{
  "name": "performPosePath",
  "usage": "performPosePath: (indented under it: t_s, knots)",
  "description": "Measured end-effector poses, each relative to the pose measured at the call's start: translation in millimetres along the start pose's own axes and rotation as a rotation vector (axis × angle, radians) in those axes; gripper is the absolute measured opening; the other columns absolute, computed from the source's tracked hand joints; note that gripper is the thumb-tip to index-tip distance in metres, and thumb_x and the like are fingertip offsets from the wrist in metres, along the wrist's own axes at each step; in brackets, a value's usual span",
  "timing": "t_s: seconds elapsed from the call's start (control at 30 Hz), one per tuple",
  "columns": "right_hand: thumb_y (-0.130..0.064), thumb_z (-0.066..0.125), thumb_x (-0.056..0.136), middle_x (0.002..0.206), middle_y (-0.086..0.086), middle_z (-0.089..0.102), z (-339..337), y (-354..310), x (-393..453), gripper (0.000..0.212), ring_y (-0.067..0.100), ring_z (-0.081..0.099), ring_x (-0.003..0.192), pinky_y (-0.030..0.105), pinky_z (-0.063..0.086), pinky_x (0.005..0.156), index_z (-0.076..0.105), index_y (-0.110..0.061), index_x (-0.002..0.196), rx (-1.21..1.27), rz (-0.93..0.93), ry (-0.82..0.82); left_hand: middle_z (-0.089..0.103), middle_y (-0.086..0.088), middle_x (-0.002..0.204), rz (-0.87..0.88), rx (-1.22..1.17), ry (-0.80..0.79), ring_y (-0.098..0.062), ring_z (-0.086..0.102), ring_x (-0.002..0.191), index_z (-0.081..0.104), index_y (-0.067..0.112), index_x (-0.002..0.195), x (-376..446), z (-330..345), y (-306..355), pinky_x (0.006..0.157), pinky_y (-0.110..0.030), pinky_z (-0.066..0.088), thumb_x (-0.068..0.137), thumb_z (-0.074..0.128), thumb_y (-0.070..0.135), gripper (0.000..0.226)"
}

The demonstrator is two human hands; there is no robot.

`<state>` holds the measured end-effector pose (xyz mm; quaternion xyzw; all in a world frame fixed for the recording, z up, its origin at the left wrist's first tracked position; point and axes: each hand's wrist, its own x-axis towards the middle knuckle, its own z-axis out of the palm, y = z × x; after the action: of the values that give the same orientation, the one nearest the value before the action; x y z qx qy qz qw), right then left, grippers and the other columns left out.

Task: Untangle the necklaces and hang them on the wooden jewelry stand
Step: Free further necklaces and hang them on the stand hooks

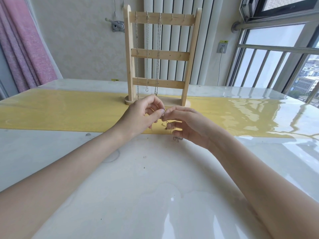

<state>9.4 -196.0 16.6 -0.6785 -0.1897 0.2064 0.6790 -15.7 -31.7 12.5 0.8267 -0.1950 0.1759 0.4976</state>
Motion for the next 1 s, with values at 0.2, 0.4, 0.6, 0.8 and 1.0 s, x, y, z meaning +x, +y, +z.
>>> performPosePath:
  t_s: [0.2, 0.4, 0.6, 0.8, 1.0]
  knots:
    - [-0.012, 0.057, 0.089, 0.077, -0.003, 0.056, -1.6, 0.9, 3.2, 0.013, 0.01, 0.051, 0.06, 0.021, 0.037, 0.053, 0.061, -0.017, 0.077, 0.086, 0.053, 0.038, 0.057, 0.008, 0.083, 0.051, 0.085, 0.101, -0.001, 0.053, 0.074, 0.057, 0.027, 0.076, 2.5, -2.3, -5.6, 0.068, -0.017, 0.046, 0.086, 0.065, 0.008, 0.023]
    - [-0.01, 0.06, 0.089, 0.081, -0.004, 0.057, -3.1, 2.3, 4.5, 0.014, 0.012, 0.049, 0.068, 0.023, 0.04, 0.06, 0.064, -0.016, 0.077, 0.042, -0.016, 0.065, 0.062, 0.009, 0.07, -0.054, 0.011, 0.051, 0.004, 0.052, 0.06, 0.066, 0.021, 0.073, 1.3, -3.9, 0.9, 0.061, -0.008, 0.041, 0.082, 0.07, 0.009, 0.015]
    - [-0.011, 0.063, 0.089, 0.073, -0.008, 0.055, -4.1, 6.4, 5.0, 0.014, 0.013, 0.046, 0.077, 0.023, 0.041, 0.063, 0.064, -0.016, 0.076, -0.113, -0.079, 0.108, 0.064, 0.008, 0.066, -0.089, 0.036, 0.031, 0.003, 0.053, 0.058, 0.068, 0.021, 0.069, 0.3, -6.1, 0.5, 0.063, -0.009, 0.043, 0.077, 0.075, 0.013, 0.013]
    - [-0.011, 0.065, 0.088, 0.071, -0.007, 0.057, -6.2, 6.3, 3.8, 0.014, 0.012, 0.047, 0.074, 0.023, 0.041, 0.063, 0.065, -0.014, 0.074, -0.109, -0.09, 0.051, 0.063, 0.009, 0.065, -0.088, 0.052, -0.011, 0.0, 0.051, 0.061, 0.068, 0.021, 0.068, 0.6, -9.3, 1.3, 0.063, -0.013, 0.042, 0.077, 0.075, 0.015, 0.013]
    - [-0.009, 0.06, 0.09, 0.067, -0.005, 0.058, -5.8, 6.3, 4.9, 0.02, 0.012, 0.049, 0.071, 0.027, 0.041, 0.071, 0.065, -0.014, 0.072, -0.026, -0.037, 0.022, 0.06, 0.007, 0.066, -0.086, 0.064, -0.051, 0.002, 0.048, 0.06, 0.066, 0.021, 0.068, -0.2, -11.0, 2.4, 0.06, -0.008, 0.038, 0.079, 0.073, 0.01, 0.016]
